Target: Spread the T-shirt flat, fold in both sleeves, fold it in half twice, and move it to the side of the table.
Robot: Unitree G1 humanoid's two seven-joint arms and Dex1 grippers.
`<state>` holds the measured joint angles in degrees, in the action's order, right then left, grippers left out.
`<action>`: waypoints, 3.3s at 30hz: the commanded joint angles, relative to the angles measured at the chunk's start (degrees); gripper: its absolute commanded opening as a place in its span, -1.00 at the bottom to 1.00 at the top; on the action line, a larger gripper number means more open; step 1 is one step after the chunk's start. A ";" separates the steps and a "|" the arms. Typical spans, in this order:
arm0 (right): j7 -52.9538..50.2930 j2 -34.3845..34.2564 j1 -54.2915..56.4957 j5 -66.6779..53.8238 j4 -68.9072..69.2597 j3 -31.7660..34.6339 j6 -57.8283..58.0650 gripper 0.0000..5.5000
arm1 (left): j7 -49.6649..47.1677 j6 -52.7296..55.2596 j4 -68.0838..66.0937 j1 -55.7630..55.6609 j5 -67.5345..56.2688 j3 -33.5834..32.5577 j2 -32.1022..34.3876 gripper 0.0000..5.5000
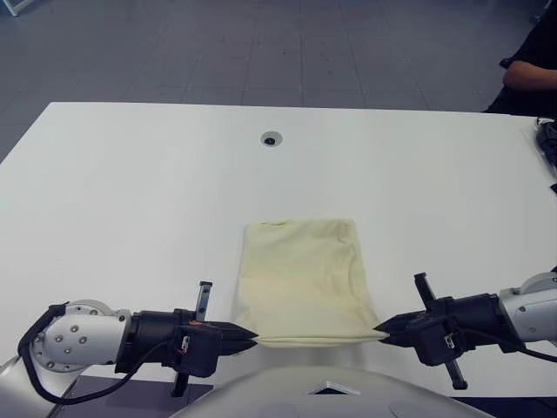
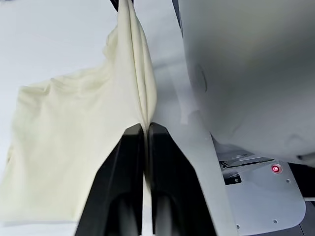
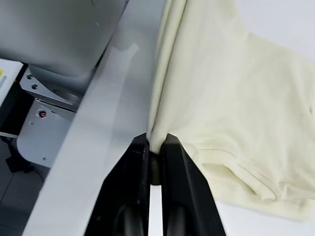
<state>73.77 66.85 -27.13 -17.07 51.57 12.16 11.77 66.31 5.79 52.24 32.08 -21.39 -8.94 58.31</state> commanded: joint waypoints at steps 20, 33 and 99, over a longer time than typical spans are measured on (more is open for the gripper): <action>-11.89 -4.03 36.88 1.54 -17.04 -21.88 23.49 -0.97 | -4.91 10.08 -21.94 -31.87 3.63 13.52 -3.97 -1.00; -19.05 -11.57 42.58 9.83 -25.28 -30.48 27.34 -0.97 | -11.50 12.35 -38.58 -49.46 14.69 25.30 -15.21 -1.00; -37.76 -37.43 41.48 16.96 -49.32 -23.33 12.56 0.95 | -39.30 0.96 -48.55 -46.67 22.06 14.90 -34.77 0.96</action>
<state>36.29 29.10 13.89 -1.45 4.46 -10.02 24.68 26.51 6.41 2.97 -15.34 1.33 6.37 23.56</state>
